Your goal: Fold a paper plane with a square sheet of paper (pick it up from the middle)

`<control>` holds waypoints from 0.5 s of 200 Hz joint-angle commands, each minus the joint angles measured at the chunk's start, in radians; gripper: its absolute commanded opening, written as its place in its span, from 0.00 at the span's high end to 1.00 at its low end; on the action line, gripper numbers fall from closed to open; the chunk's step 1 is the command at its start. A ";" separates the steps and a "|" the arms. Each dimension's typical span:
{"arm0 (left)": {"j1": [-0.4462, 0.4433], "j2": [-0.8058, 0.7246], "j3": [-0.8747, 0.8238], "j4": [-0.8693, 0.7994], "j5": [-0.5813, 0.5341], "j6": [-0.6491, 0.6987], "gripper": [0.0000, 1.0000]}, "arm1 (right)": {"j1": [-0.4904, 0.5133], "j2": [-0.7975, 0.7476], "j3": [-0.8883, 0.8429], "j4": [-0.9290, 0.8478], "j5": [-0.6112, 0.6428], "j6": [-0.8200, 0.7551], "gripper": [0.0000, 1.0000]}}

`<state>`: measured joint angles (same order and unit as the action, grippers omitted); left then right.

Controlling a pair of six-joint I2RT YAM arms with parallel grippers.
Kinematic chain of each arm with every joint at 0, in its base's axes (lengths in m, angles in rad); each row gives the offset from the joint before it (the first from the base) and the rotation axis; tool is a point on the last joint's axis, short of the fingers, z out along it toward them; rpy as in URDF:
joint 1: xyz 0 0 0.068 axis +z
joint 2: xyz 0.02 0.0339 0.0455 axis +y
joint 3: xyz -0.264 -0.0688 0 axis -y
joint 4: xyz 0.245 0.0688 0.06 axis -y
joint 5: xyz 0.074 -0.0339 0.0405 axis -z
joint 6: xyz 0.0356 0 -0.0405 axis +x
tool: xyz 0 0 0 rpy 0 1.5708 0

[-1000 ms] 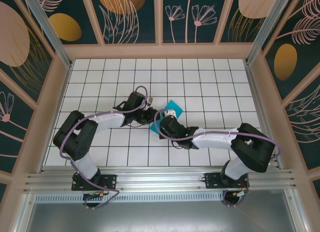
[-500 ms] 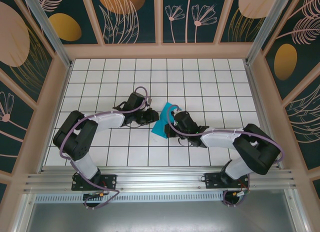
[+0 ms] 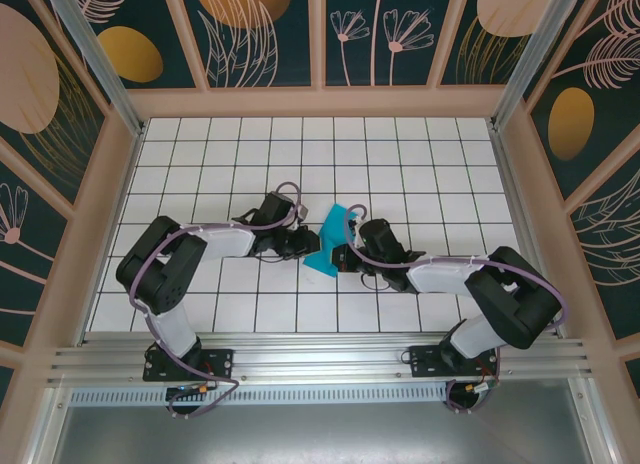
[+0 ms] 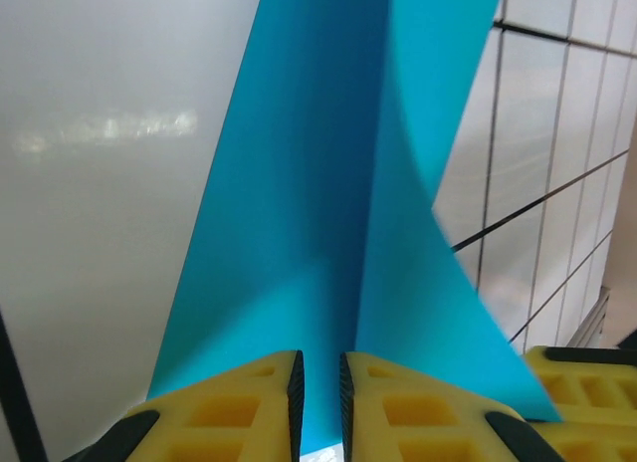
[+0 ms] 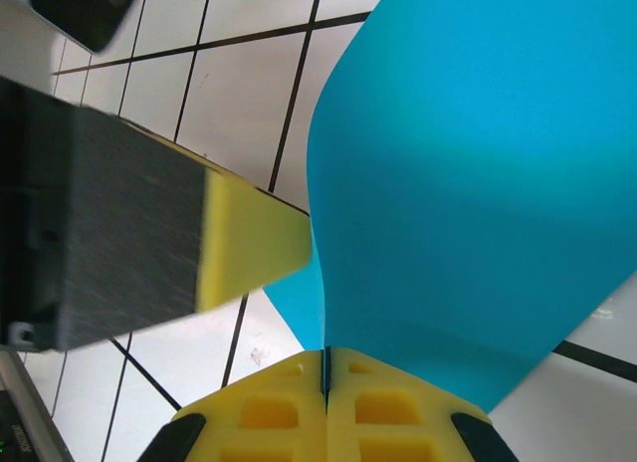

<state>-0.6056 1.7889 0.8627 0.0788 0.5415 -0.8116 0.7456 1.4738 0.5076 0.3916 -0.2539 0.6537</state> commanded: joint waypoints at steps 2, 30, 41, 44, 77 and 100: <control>-0.015 0.031 0.016 0.011 0.015 0.024 0.79 | -0.017 -0.012 -0.020 0.049 -0.044 0.018 0.94; -0.019 0.037 0.018 -0.007 -0.017 0.032 0.79 | -0.034 -0.009 -0.022 0.045 -0.053 0.023 0.93; -0.021 0.042 0.018 -0.012 -0.023 0.036 0.79 | -0.042 -0.005 -0.020 0.034 -0.060 0.021 0.93; -0.020 0.044 0.018 -0.014 -0.024 0.036 0.79 | -0.043 -0.003 -0.020 0.033 -0.062 0.020 0.93; -0.021 0.055 0.013 -0.029 -0.042 0.047 0.80 | -0.064 0.019 -0.013 0.016 -0.086 0.008 0.92; -0.020 0.056 0.016 -0.045 -0.054 0.060 0.81 | -0.079 0.032 0.006 -0.011 -0.096 -0.016 0.92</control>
<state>-0.6231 1.8294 0.8639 0.0742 0.5148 -0.7864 0.6834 1.4853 0.4965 0.4065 -0.3202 0.6624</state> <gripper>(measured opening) 0.198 0.082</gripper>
